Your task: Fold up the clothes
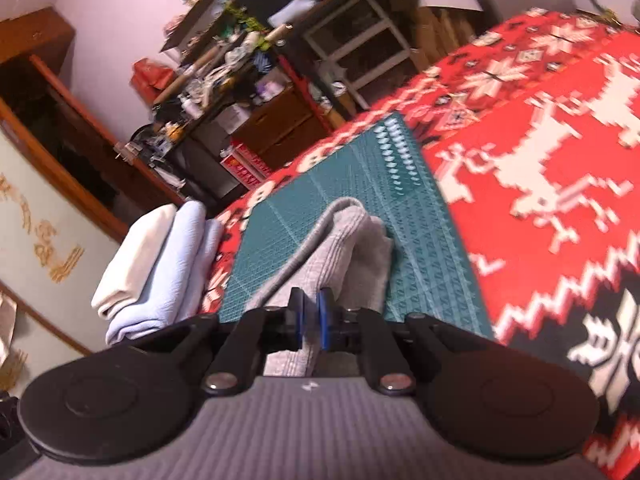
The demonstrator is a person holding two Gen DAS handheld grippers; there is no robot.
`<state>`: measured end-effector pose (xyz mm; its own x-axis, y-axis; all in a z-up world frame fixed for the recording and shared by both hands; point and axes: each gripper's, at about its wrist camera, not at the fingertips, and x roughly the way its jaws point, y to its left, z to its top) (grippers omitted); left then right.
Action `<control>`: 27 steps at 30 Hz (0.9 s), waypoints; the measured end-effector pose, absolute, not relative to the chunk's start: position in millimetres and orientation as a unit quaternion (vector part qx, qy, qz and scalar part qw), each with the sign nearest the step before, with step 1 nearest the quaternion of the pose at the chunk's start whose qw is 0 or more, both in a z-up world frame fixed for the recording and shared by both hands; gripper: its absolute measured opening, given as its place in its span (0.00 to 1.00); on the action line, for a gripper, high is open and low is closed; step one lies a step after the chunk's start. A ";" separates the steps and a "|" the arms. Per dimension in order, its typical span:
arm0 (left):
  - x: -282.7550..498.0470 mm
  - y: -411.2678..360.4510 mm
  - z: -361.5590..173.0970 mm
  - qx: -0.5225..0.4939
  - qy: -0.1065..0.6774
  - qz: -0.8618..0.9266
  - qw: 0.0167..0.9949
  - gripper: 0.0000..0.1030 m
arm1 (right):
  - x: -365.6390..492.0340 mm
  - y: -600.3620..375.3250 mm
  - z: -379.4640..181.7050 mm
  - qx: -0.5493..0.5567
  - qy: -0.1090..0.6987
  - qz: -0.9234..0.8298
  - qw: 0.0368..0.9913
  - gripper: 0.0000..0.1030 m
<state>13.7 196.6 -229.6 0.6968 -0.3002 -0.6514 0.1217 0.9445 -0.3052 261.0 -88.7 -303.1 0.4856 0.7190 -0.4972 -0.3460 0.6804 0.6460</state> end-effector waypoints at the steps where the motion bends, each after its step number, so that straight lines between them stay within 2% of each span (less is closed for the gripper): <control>1: 13.7 196.5 -231.4 -0.120 0.374 -0.115 0.912 0.11 | 262.4 -87.8 -309.8 0.236 0.403 0.317 0.826 0.08; 4: 9.5 201.0 -228.4 -0.126 0.372 -0.114 0.913 0.11 | 265.5 -87.4 -324.2 0.245 0.410 0.317 0.820 0.11; 6: 5.2 206.4 -224.7 -0.134 0.370 -0.114 0.912 0.11 | 263.9 -91.6 -321.4 0.250 0.404 0.316 0.821 0.18; 13: -7.1 219.9 -227.2 -0.160 0.372 -0.119 0.907 0.11 | 218.3 -99.6 -284.0 0.181 0.356 0.346 0.849 0.17; 19: -18.4 224.7 -225.7 -0.201 0.359 -0.130 0.902 0.11 | 164.0 -76.1 -272.5 0.107 0.362 0.397 0.837 0.17; 25: -29.3 243.9 -226.3 -0.216 0.347 -0.106 0.907 0.11 | 163.4 -93.1 -292.6 0.174 0.411 0.353 0.822 0.20; 27: -27.7 245.1 -232.1 -0.218 0.355 -0.109 0.903 0.11 | 169.6 -95.2 -300.4 0.196 0.423 0.353 0.811 0.26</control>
